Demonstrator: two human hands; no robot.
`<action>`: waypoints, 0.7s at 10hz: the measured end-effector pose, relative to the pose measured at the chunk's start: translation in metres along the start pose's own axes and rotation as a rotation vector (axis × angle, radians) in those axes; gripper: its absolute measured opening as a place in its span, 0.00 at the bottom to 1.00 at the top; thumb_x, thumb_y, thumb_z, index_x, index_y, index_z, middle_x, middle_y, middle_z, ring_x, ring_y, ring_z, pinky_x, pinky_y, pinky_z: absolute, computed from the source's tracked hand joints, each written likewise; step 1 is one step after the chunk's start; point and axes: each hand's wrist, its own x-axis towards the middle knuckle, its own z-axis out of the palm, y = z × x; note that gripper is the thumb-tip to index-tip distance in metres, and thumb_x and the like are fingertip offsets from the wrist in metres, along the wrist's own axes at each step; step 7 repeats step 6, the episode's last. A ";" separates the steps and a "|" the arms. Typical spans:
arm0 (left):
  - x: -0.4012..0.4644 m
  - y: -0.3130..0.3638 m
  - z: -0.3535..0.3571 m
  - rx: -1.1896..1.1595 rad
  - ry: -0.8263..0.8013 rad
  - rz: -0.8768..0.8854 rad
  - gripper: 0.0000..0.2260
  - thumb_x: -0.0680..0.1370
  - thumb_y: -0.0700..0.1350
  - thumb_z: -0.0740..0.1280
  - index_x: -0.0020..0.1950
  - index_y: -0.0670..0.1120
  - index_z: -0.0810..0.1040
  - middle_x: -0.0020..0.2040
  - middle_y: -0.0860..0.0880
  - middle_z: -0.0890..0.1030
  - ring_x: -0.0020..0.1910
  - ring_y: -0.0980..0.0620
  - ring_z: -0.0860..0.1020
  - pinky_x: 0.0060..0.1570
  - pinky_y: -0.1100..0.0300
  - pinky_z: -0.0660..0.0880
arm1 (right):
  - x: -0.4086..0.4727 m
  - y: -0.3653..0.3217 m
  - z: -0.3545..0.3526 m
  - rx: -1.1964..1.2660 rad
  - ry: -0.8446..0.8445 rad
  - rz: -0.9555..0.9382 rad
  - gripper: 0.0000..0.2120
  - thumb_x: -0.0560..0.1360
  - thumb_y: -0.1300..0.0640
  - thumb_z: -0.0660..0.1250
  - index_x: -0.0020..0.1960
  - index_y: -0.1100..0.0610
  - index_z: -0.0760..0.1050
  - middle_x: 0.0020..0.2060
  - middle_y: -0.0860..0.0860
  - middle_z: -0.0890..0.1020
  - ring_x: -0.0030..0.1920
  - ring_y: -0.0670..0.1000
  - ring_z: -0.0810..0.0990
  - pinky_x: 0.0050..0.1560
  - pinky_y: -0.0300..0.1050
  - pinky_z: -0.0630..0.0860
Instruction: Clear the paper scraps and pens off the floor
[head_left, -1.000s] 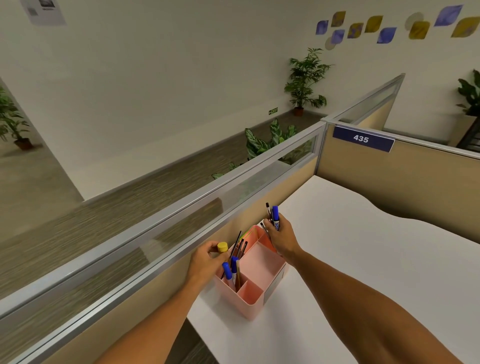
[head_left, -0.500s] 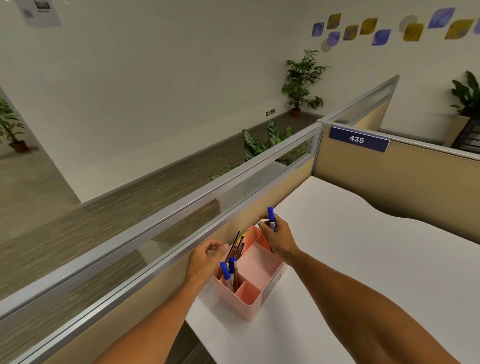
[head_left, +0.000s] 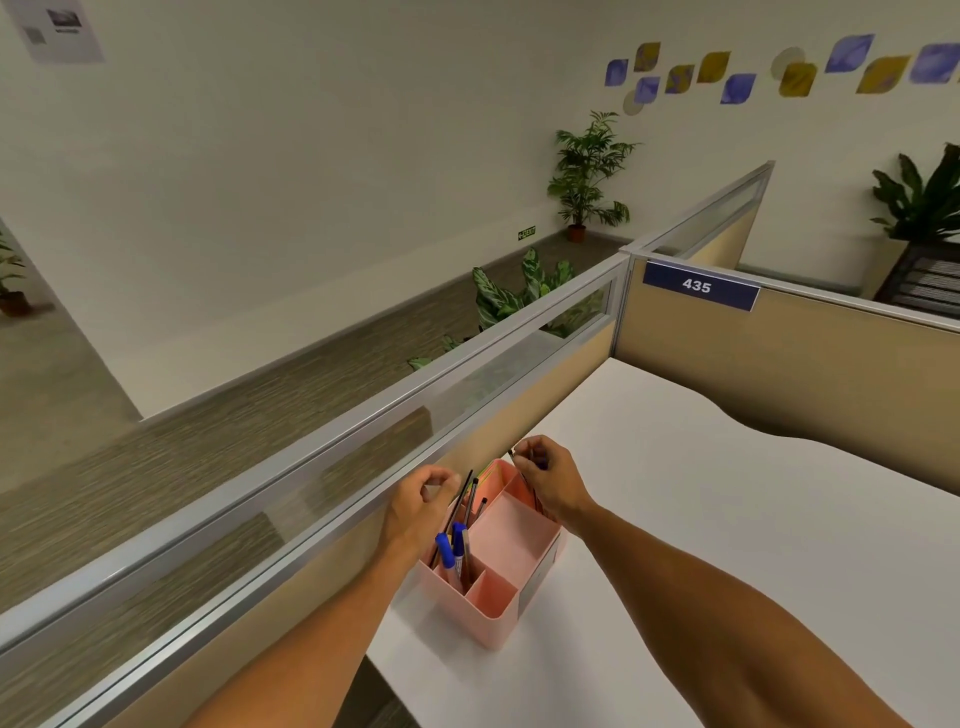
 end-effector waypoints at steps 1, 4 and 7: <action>0.001 0.005 0.001 -0.002 -0.009 0.015 0.06 0.78 0.52 0.67 0.52 0.52 0.79 0.43 0.56 0.81 0.37 0.64 0.80 0.28 0.74 0.72 | -0.002 -0.001 0.000 -0.014 0.013 0.024 0.08 0.81 0.54 0.65 0.59 0.54 0.76 0.56 0.52 0.80 0.56 0.54 0.79 0.54 0.46 0.78; 0.014 0.014 0.014 -0.020 -0.107 0.071 0.13 0.78 0.54 0.66 0.61 0.53 0.76 0.58 0.54 0.79 0.54 0.58 0.77 0.46 0.64 0.74 | -0.016 -0.005 -0.012 -0.078 0.135 0.050 0.20 0.79 0.55 0.68 0.69 0.50 0.69 0.67 0.53 0.75 0.65 0.55 0.74 0.61 0.50 0.76; 0.019 0.027 0.040 0.064 -0.183 0.218 0.18 0.79 0.53 0.65 0.67 0.50 0.72 0.65 0.50 0.77 0.59 0.54 0.75 0.53 0.61 0.71 | -0.044 -0.006 -0.031 -0.104 0.246 0.095 0.25 0.78 0.48 0.69 0.72 0.48 0.65 0.69 0.53 0.73 0.67 0.55 0.73 0.61 0.50 0.75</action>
